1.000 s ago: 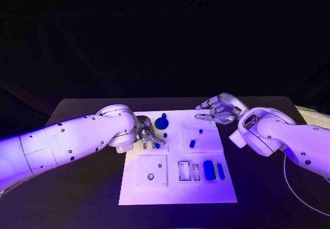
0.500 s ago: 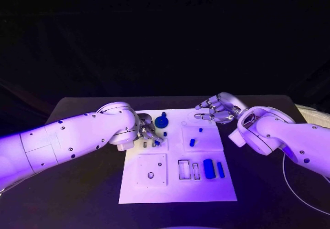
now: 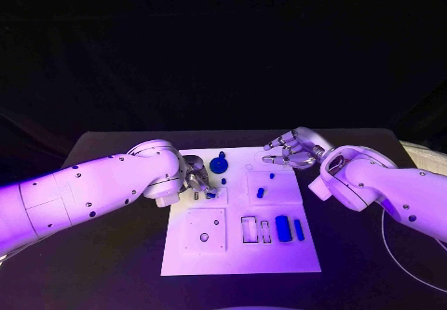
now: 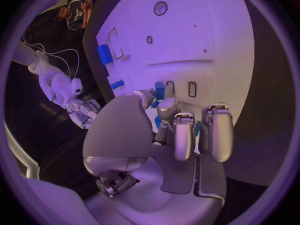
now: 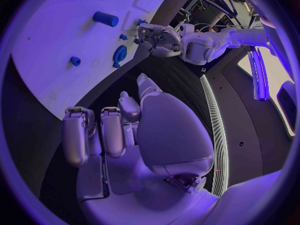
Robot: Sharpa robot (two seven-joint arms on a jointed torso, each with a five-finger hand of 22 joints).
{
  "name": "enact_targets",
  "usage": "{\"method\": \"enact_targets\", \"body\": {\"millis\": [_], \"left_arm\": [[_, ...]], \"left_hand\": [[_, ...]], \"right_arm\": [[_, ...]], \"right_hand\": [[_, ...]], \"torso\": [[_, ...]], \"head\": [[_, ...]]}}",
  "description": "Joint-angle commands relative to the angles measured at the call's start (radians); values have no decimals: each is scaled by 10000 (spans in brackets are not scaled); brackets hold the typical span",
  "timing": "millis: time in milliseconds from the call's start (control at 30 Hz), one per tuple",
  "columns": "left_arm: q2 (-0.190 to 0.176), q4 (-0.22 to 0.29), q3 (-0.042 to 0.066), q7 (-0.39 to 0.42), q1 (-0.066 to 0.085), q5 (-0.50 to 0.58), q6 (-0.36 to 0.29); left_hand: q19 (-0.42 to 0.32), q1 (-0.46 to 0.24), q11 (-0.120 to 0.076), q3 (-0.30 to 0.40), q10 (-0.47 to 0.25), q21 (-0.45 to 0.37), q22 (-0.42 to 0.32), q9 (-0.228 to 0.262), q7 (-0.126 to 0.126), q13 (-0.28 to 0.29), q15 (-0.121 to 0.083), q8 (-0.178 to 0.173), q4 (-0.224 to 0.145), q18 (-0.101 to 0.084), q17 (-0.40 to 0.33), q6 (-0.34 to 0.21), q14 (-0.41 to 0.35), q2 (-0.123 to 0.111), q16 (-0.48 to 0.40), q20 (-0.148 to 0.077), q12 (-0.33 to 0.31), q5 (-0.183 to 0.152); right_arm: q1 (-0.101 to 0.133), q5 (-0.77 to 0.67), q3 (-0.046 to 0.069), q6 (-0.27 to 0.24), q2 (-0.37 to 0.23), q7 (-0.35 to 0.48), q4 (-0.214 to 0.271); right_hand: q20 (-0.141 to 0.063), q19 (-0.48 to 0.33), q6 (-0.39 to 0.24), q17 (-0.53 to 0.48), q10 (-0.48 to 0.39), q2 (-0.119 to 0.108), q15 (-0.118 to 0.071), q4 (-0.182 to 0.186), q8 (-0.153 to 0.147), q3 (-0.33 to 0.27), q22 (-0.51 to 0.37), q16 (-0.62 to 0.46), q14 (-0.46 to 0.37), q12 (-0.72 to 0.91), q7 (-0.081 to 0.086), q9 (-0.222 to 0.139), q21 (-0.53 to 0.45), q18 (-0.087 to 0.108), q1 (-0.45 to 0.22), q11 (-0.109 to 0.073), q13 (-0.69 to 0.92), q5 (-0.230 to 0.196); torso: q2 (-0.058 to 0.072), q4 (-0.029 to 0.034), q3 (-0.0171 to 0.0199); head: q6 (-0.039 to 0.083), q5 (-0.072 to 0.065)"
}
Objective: Assemble the parts on the task board
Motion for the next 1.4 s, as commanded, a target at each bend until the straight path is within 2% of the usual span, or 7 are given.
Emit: {"method": "enact_targets", "body": {"millis": [33,267,367,600,900,1233,1400], "left_arm": [[-101,155,2,130,-4,41,-367],[-359,452,-3,166,-41,-200,-1129],[-463,606,-12,262,-80,-247,-1583],[-528,678,-67,184,-138,-372,-1845],[-482,493,-136,59,-233,-598,-1774],[-375,378,-132,24,-433,-1075,-1462],[-375,369,-127,8,-474,-1143,-1126]], "left_hand": [[277,-349,-20,1804,66,-67,1158,110,1,38,28,81,-1683,-28,2628,35,1053,-66,31,47,39,-12],[343,-632,-45,2060,373,-2,1266,232,-29,503,-1,132,-1921,-52,2628,69,1053,-122,31,26,429,-5],[420,-689,-65,2136,549,93,1409,279,-46,783,-13,151,-2043,-87,2628,86,1053,-190,31,10,668,-8],[435,-739,-72,2163,638,108,1431,304,-55,925,-18,160,-2085,-92,2628,106,1053,-222,31,2,791,-13],[423,-752,-76,2171,648,89,1404,312,-59,939,-22,163,-2100,-85,2628,111,1053,-229,31,0,805,-14],[455,-790,-79,2168,639,131,1467,327,-66,918,-24,176,-2112,-101,2628,129,1053,-247,31,-3,794,-20],[452,-824,-83,2161,637,125,1460,340,-74,913,-26,189,-2118,-99,2628,146,1053,-259,31,-6,792,-24]], "right_arm": [[-16,-18,-3,161,0,-22,0],[-24,235,-18,205,14,70,-41],[-40,367,-27,209,46,132,-81],[-60,540,-36,192,54,138,-93],[-77,578,-38,46,40,161,-54],[-92,368,-38,-121,55,6,33],[-100,336,-38,-111,52,-12,38]], "right_hand": [[2,-71,44,57,-82,17,-7,1,-5,-53,406,-31,456,-36,15,2,-55,97,-75,3,-13,46],[1,-104,49,16,-109,47,-6,29,-4,-74,358,-69,445,-84,18,3,-85,108,-104,6,-53,51],[1,-118,50,6,-115,62,-5,42,-4,-82,338,-80,442,-91,19,3,-98,113,-116,7,-62,62],[1,-136,56,-19,-126,109,-5,78,-2,-103,310,-106,437,-108,19,4,-118,119,-150,8,-84,101],[0,-130,62,-15,-119,173,-7,99,-1,-110,314,-112,441,-91,17,5,-120,117,-156,6,-85,162],[-1,-117,69,3,-104,195,-8,102,2,-110,331,-100,447,-65,16,6,-113,113,-153,4,-71,182],[-3,-111,86,2,-90,216,-10,109,10,-114,337,-102,449,-45,13,9,-110,111,-157,1,-63,198]], "torso": [[-10,20,1],[1,28,8],[3,9,4],[2,12,-3],[12,-6,-10],[23,-17,-10],[17,-5,-8]], "head": [[43,-20],[97,23],[101,58],[95,101],[94,132],[81,182],[49,137]]}}
